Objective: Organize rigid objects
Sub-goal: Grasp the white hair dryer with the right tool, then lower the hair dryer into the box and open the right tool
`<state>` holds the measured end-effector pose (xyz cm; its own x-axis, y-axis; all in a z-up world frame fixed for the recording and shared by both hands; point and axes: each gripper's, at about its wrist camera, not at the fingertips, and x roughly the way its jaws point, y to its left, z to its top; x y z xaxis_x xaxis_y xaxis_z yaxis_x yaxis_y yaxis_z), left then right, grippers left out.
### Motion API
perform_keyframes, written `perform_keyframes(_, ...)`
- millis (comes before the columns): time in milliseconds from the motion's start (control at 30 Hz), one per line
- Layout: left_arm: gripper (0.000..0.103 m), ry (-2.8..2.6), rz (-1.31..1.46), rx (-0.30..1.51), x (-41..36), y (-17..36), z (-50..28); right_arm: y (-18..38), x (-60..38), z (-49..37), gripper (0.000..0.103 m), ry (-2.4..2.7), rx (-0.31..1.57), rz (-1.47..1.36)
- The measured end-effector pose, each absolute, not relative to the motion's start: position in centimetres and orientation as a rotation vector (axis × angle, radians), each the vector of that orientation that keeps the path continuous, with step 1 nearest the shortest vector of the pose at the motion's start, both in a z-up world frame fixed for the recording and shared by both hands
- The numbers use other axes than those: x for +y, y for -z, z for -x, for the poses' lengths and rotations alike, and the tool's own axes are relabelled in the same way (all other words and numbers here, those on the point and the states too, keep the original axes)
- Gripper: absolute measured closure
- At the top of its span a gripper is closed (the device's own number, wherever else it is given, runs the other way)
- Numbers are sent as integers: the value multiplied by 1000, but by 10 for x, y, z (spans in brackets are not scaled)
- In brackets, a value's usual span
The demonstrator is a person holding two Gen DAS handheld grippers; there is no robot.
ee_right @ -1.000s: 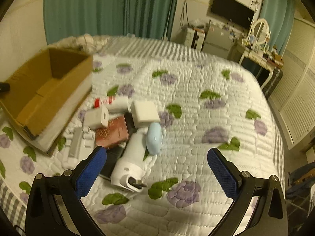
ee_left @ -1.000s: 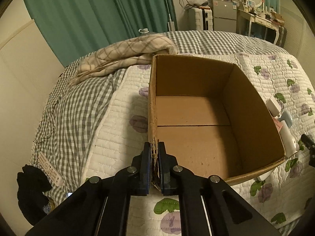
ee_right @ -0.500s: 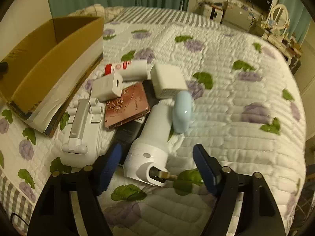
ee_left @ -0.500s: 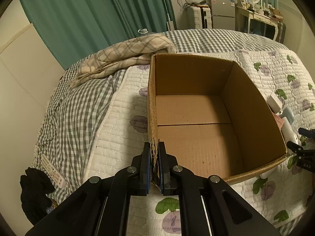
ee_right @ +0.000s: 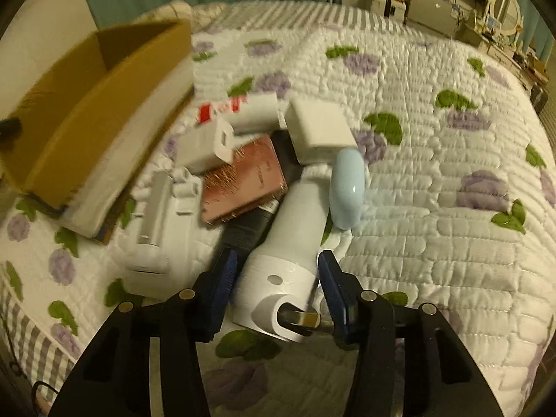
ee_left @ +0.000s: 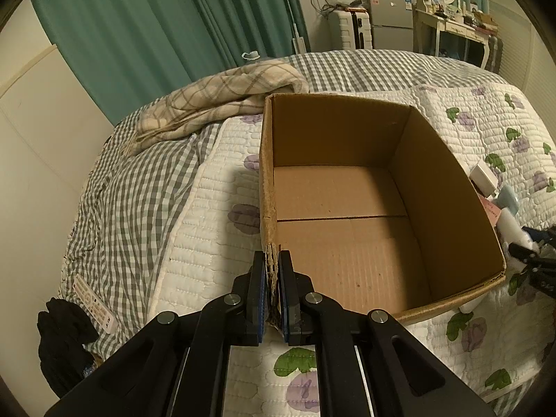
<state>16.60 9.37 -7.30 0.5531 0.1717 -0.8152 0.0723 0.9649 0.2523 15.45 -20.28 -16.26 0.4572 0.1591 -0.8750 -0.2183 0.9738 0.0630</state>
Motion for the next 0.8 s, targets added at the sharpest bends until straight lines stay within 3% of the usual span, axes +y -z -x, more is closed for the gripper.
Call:
perform_keyframes(467,96,-57,-281,988,91,72,-165,83,-189,-135,56,-294,867,51)
perform_keyframes(800,96,-50,-273,991,92,71,-165,26,-110,-170,56,-464,729,110)
